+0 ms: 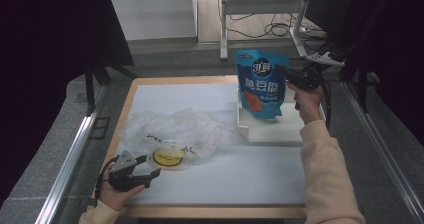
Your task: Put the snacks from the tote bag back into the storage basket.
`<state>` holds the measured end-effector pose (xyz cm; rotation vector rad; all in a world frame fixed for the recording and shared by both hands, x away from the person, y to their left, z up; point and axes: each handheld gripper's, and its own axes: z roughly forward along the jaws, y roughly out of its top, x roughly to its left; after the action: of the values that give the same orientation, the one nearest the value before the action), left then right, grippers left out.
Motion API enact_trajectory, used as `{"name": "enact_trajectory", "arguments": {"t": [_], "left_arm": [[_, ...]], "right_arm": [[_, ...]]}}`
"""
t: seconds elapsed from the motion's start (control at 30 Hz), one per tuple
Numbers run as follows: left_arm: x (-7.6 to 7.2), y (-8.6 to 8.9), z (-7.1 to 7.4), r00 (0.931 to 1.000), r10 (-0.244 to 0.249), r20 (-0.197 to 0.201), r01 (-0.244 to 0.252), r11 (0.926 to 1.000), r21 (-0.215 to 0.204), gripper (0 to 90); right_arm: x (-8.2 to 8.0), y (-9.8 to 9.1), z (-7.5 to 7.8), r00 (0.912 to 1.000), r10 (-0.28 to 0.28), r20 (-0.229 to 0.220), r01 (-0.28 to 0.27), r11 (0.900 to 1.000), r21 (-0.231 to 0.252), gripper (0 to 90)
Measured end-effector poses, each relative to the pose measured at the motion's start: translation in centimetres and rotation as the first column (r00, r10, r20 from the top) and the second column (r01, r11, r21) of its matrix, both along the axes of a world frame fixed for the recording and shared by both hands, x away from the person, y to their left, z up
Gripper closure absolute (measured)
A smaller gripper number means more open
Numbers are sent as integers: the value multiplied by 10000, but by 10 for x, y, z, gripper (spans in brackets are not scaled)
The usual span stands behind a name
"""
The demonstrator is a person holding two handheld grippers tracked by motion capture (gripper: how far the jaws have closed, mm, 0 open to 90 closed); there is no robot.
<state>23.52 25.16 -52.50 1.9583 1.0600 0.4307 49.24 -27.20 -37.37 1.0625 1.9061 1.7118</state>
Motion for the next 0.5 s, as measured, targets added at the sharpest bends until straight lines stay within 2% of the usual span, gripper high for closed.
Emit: {"name": "enact_trajectory", "arguments": {"t": [0.23, 0.43, 0.5], "left_arm": [[0, -1, 0, 10000, -28, -18, 28, 10000, 21, 257], [0, -1, 0, 10000, -48, -21, 48, 10000, 22, 257], [0, -1, 0, 10000, -45, -20, 45, 10000, 28, 257]], "right_arm": [[1, -6, 0, 9999, -111, 38, 112, 9993, -362, 873], [3, -13, 0, 9988, -496, 24, 496, 9959, -758, 852], [3, -16, 0, 9987, -509, 9, 508, 9961, -723, 843]]}}
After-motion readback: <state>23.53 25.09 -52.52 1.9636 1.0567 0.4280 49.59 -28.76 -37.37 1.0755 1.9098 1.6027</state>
